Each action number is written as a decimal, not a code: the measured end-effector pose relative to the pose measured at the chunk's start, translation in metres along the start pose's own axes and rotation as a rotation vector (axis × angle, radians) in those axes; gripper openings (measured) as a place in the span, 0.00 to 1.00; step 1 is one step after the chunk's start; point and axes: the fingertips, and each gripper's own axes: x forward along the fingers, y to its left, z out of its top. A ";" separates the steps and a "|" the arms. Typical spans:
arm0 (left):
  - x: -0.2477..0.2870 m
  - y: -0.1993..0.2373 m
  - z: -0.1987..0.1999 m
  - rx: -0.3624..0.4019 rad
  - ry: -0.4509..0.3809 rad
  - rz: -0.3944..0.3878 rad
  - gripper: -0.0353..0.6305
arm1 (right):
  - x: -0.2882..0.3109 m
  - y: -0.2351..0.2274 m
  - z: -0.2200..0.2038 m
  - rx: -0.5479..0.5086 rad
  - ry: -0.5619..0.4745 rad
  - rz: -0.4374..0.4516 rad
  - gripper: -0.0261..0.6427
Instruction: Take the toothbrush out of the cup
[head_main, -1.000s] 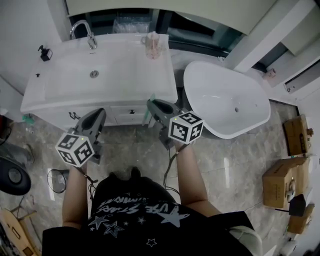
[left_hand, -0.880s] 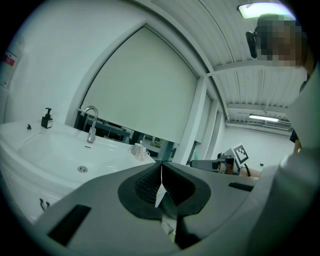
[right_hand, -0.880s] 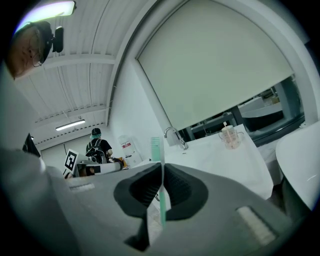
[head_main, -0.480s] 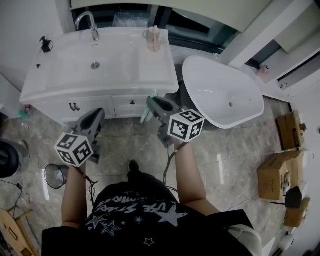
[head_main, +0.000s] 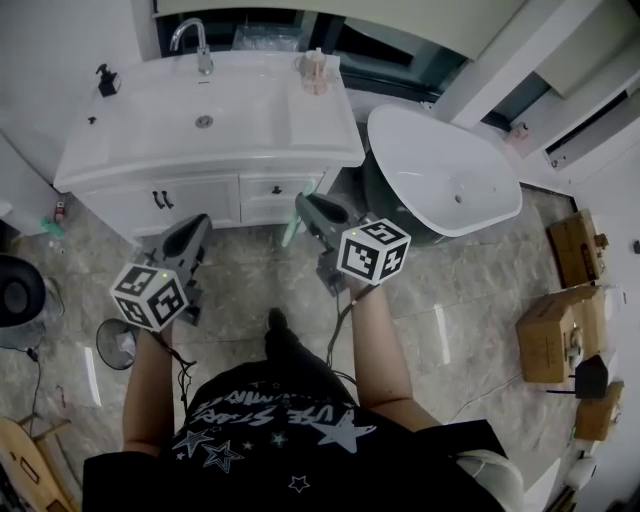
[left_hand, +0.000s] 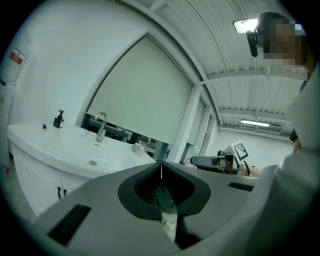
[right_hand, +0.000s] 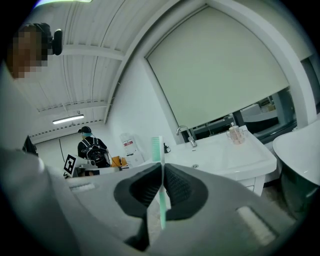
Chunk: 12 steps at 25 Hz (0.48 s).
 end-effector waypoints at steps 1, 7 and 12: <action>-0.008 -0.002 -0.001 0.001 0.002 -0.004 0.07 | -0.003 0.008 -0.003 -0.002 0.001 -0.002 0.06; -0.051 -0.014 -0.010 0.007 0.011 -0.030 0.07 | -0.021 0.052 -0.021 -0.005 -0.004 -0.019 0.06; -0.083 -0.027 -0.022 0.002 0.024 -0.053 0.07 | -0.039 0.086 -0.042 -0.010 0.019 -0.031 0.06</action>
